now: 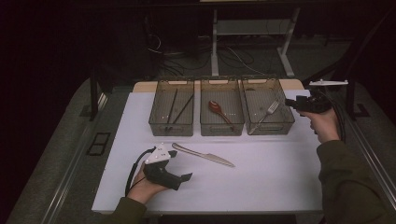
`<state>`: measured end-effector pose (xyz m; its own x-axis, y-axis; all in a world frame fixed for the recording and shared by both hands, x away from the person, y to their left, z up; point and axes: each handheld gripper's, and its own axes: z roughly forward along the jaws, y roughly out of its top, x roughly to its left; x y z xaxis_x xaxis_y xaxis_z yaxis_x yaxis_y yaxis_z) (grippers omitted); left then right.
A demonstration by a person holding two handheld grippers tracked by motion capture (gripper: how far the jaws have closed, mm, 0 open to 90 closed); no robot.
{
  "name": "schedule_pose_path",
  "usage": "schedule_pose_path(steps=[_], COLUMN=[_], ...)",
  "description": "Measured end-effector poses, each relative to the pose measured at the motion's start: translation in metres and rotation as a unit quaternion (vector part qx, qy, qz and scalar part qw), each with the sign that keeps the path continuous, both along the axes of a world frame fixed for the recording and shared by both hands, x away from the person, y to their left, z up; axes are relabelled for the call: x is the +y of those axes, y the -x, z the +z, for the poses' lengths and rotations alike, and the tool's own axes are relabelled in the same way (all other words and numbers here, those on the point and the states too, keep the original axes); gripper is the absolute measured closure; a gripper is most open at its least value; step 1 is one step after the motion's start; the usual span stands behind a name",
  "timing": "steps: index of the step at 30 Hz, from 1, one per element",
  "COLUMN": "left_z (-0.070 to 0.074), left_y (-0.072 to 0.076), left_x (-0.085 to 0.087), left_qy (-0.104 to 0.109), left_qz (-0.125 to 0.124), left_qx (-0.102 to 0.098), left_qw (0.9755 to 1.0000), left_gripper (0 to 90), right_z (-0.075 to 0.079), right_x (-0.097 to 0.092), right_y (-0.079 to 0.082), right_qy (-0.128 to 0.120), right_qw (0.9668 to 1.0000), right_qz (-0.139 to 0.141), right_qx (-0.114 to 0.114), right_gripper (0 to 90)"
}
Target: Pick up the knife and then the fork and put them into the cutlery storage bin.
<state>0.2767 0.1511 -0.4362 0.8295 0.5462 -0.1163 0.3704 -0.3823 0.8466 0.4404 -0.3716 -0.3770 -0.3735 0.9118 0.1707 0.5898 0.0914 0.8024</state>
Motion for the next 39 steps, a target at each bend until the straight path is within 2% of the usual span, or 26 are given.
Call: schedule_pose_path(steps=[4, 8, 13, 19, 25, 35, 39], left_z=[0.0, 0.0, 0.0, 0.0, 0.0, 0.002, 0.004], left_y=[0.0, 0.0, 0.001, 0.001, 0.001, 0.0, -0.005], left_x=[0.0, -0.001, -0.002, -0.002, -0.002, -0.005, -0.005], left_qy=[-0.005, -0.009, -0.013, -0.015, -0.018, -0.027, -0.041], left_qz=[0.001, 0.0, -0.004, -0.003, -0.003, -0.006, -0.006], left_qx=[0.0, 0.004, 0.003, 0.003, 0.005, 0.007, 0.007], left_qw=[1.0, 1.0, 0.9999, 0.9999, 0.9998, 0.9996, 0.9991], left_gripper=[0.0, 0.0, 0.0, 0.0, 0.2, 9.8, 16.1], right_z=[0.003, 0.009, 0.006, -0.004, -0.021, -0.052, -0.058], right_x=[0.005, 0.017, 0.033, 0.052, 0.068, 0.079, 0.081], right_y=[0.019, 0.044, 0.071, 0.099, 0.122, 0.154, 0.164], right_qy=[0.0, 0.005, 0.007, -0.011, -0.013, -0.003, 0.003], right_qw=[0.9992, 0.9964, 0.9923, 0.9859, 0.9818, 0.9807, 0.98], right_qz=[0.036, 0.078, 0.119, 0.164, 0.188, 0.195, 0.198], right_qx=[-0.015, -0.034, -0.034, -0.032, -0.02, -0.011, -0.015], right_gripper=[32.1, 26.9, 24.6, 21.2, 17.8, 16.3, 16.3])
